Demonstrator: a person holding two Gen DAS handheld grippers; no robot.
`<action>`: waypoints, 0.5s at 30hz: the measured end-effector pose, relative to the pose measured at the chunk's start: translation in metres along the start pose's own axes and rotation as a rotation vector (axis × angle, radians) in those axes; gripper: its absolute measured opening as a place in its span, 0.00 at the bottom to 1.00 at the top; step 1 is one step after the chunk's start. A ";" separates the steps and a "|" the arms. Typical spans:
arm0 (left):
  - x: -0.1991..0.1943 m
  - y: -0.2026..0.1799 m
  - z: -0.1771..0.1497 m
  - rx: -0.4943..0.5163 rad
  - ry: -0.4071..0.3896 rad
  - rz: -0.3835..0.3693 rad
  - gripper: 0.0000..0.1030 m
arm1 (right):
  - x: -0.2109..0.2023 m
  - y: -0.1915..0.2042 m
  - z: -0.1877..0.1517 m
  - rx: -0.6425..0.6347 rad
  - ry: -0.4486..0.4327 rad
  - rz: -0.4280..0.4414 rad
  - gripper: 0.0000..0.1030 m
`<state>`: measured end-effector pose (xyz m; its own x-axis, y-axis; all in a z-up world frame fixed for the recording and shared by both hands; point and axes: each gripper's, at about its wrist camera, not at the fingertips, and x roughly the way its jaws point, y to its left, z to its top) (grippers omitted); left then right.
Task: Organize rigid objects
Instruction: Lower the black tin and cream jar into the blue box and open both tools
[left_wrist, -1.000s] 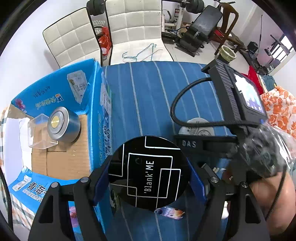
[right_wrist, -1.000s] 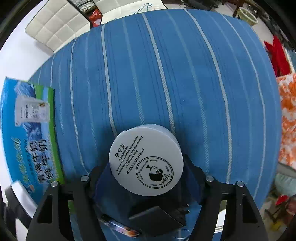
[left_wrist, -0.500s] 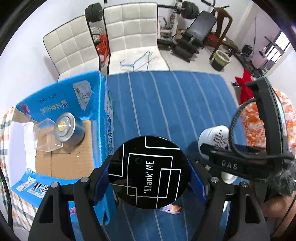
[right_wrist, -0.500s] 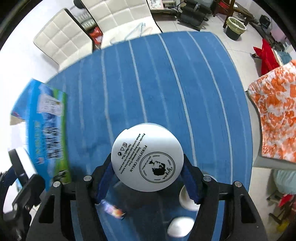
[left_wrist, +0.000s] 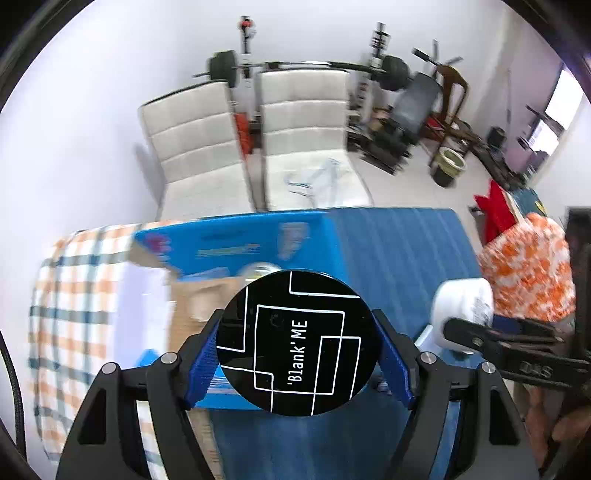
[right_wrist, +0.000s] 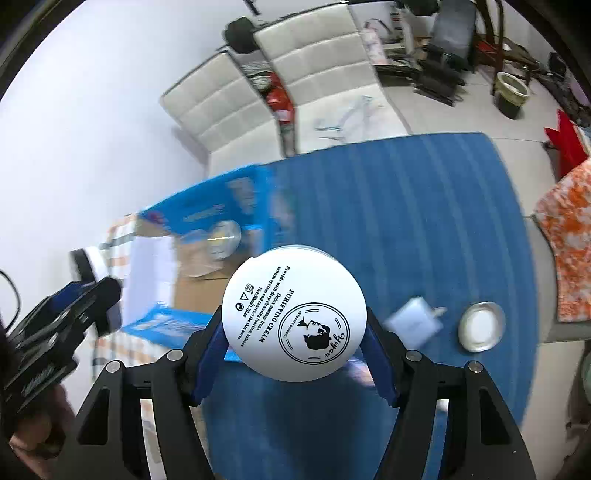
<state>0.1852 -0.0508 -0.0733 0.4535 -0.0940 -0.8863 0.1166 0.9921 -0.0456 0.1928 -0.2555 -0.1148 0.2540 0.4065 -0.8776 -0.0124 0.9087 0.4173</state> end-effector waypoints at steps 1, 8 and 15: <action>-0.001 0.012 0.000 -0.009 0.001 0.009 0.72 | 0.002 0.012 0.000 -0.001 -0.001 0.006 0.68; 0.034 0.102 -0.009 -0.085 0.066 0.061 0.72 | 0.061 0.088 -0.001 -0.003 0.057 0.015 0.68; 0.114 0.152 -0.020 -0.127 0.210 0.081 0.72 | 0.149 0.109 0.015 0.029 0.155 -0.077 0.68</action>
<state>0.2367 0.0911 -0.1903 0.2618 -0.0081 -0.9651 -0.0300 0.9994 -0.0166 0.2438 -0.0975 -0.1962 0.1007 0.3481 -0.9320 0.0301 0.9353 0.3525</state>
